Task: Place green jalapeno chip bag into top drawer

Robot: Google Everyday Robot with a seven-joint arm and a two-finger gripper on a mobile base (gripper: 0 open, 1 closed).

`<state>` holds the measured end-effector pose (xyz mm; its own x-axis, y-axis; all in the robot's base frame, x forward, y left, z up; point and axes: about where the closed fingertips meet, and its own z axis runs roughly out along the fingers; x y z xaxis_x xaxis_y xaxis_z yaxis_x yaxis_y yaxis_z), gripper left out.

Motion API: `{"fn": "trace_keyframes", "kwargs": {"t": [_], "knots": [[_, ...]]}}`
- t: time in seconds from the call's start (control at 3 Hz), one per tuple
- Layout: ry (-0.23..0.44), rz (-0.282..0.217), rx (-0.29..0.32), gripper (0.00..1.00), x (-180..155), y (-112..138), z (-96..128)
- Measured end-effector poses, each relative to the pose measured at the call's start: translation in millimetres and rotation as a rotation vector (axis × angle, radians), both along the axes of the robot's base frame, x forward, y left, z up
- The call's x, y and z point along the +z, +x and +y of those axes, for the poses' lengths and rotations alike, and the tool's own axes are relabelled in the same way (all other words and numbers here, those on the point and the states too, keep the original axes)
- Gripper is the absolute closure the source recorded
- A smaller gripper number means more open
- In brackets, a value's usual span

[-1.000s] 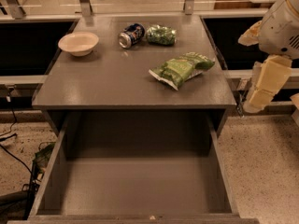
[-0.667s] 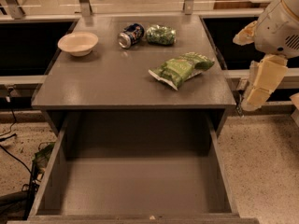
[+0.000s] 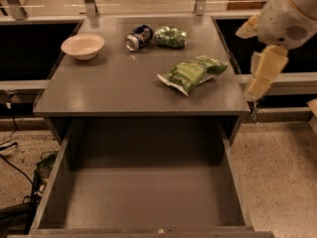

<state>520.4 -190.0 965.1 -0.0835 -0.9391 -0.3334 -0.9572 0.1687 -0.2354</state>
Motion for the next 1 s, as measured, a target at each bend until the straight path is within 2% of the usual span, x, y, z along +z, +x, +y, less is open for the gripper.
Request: {"fn": "trace_keyframes", "kwargs": {"t": [0.33,0.67,1.0], "knots": [[0.025,-0.012,0.026,0.0,3,24,10],[0.06,-0.016,0.068,0.0,-8,60,25],[0.064,-0.016,0.074,0.0,-13,64,26]]}}
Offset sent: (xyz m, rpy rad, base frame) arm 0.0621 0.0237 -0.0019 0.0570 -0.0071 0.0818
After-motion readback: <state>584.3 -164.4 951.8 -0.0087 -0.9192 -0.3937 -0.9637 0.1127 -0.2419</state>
